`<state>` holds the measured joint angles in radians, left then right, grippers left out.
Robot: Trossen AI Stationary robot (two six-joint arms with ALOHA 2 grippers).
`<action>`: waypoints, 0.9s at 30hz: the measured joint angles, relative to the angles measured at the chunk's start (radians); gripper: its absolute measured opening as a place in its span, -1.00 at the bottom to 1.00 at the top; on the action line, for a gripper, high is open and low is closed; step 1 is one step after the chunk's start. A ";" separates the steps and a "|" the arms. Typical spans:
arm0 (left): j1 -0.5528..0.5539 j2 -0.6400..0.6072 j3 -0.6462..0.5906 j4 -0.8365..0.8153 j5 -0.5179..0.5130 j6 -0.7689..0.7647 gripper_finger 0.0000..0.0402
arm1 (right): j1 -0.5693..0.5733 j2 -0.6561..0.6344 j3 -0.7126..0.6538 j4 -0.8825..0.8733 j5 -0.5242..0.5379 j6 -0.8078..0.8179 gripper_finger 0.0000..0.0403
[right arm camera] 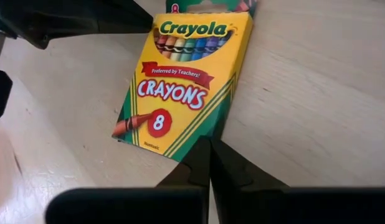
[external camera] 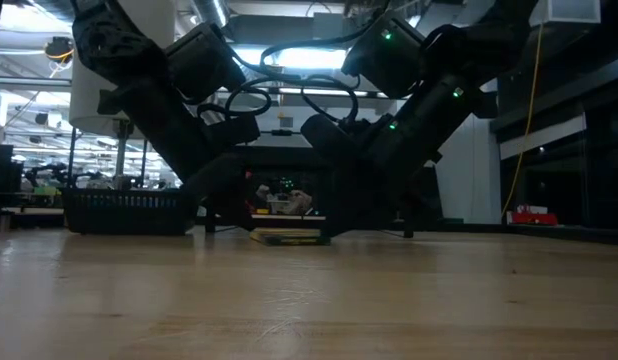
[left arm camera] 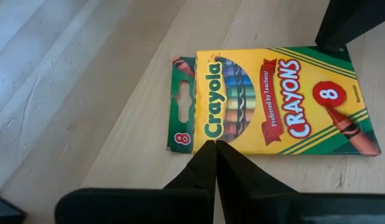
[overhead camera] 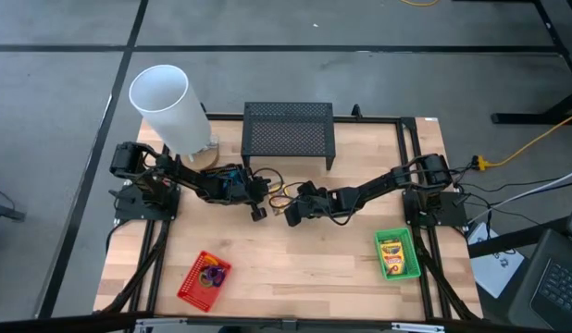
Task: Pick & Place Office Desk Supplies
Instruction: Put the crayon box into the green bin
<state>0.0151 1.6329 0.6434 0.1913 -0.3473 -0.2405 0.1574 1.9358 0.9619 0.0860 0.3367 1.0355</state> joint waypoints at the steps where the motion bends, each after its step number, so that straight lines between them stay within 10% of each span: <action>1: 0.000 0.000 0.000 0.000 0.000 0.000 -0.96 | 0.000 0.000 0.000 0.000 -0.002 0.000 -0.98; 27: -0.002 0.000 0.000 0.001 0.037 -0.010 -0.95 | 0.153 -0.117 -0.002 -0.498 0.065 0.280 -1.00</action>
<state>0.0131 1.6325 0.6434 0.1925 -0.3107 -0.2501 0.3104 1.8184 0.9604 -0.4117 0.4015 1.3160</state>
